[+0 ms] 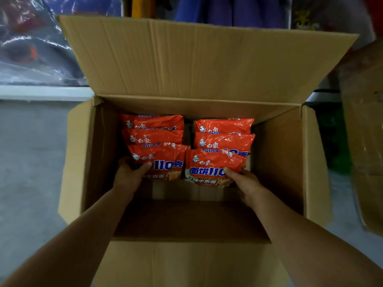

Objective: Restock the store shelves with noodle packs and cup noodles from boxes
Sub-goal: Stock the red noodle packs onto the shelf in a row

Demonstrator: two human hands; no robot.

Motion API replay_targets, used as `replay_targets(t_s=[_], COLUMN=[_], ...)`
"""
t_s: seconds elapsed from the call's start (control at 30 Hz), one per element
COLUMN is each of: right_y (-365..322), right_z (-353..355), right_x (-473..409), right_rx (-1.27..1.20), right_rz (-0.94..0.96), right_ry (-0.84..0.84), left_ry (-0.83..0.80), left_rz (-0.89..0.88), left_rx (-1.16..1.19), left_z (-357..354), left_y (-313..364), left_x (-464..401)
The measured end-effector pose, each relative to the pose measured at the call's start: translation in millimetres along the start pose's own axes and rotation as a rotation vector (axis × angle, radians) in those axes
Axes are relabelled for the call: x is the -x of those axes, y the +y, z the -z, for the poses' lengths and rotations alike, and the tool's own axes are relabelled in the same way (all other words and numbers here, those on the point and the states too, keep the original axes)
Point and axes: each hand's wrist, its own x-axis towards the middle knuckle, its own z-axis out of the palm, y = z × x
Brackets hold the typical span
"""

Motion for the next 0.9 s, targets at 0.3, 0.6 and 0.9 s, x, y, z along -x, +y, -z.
replay_targets(t_s=[0.3,0.6,0.9], right_y=[1,1,-10], right_z=[1,1,10], right_x=[-4,14,83], right_rx=[-0.032,-0.065,-0.121], right_rz=[0.021,0.147,0.157], right_ry=[-0.003,-0.002,0.045], left_ry=[-0.057,-0.084,-0.002], left_rz=[0.027,0.063,0.021], left_rx=[-0.009,-0.032,-0.105], left_z=[-1,4,42], left_y=[-5,-1,34], left_x=[-5,17,70])
